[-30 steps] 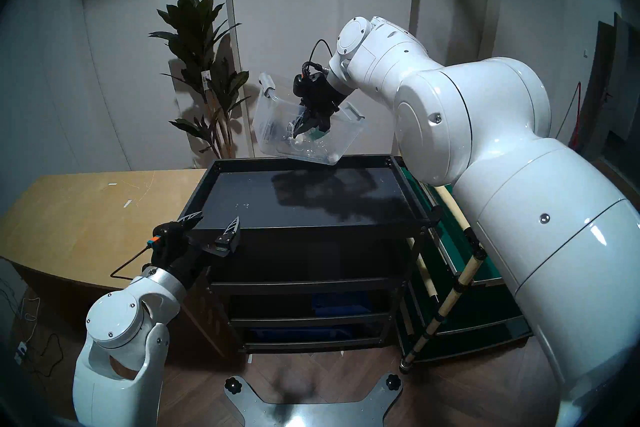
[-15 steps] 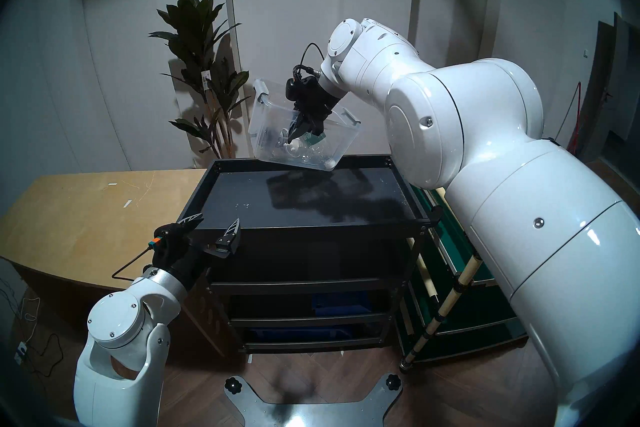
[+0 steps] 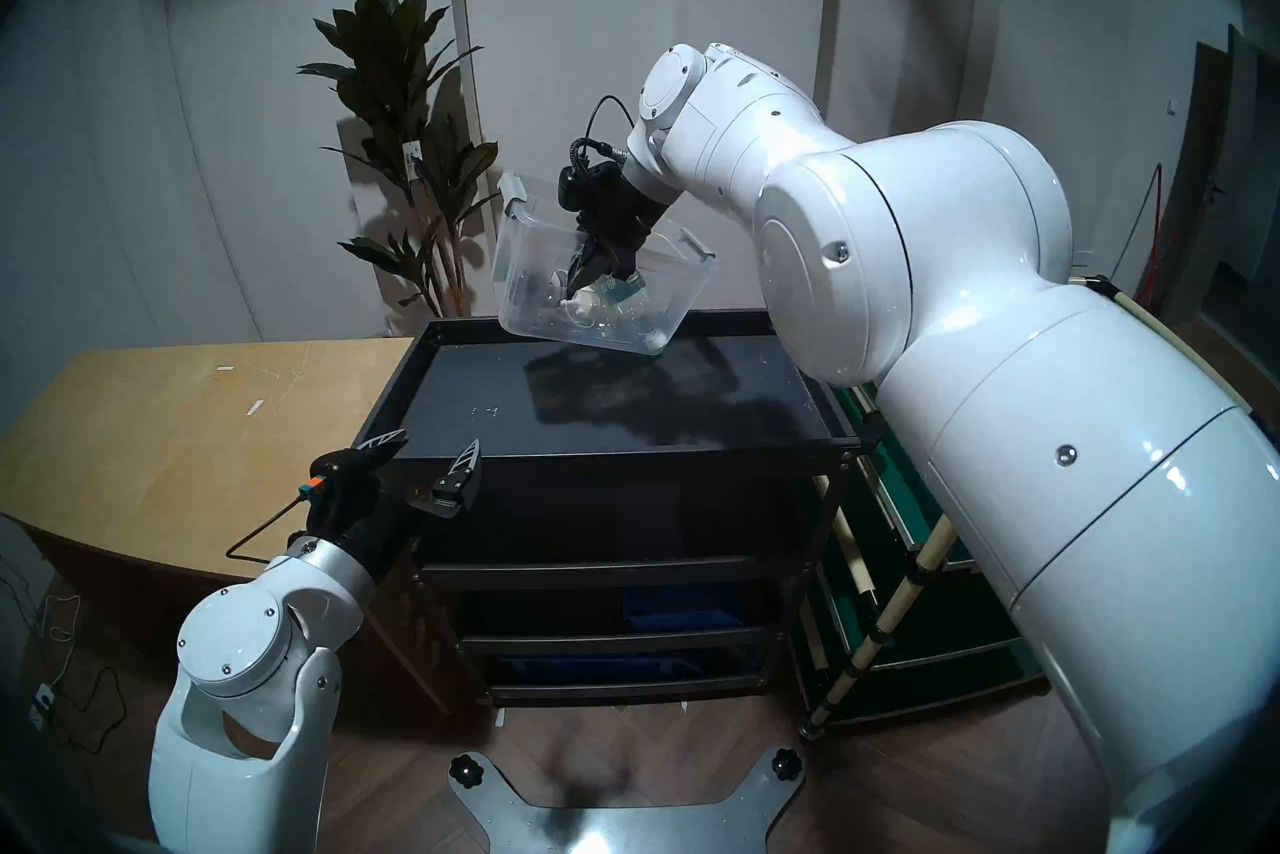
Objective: Put the storage box onto the shelf
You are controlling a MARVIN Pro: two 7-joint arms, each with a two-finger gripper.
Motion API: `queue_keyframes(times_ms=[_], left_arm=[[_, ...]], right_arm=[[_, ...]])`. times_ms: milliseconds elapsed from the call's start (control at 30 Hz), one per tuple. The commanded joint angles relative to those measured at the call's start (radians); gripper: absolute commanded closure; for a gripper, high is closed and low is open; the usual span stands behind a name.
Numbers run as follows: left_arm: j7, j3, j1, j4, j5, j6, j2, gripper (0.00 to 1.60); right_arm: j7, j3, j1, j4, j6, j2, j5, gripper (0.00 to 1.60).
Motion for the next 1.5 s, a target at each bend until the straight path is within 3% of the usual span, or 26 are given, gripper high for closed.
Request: queue_keyframes(times_ms=[0,1467], left_arm=[[-0.001,0.001,-0.008,-0.014,0.0,-0.004,0.0,0.0],[-0.001,0.001,-0.015,-0.002,-0.001,-0.005,0.0,0.0]], right_arm=[[0.003,0.0,0.028,-0.031,0.021,-0.01,0.0,1.6],[0.026,-0.006,-0.074,-0.026,0.184,-0.069,-0.048,1.6]])
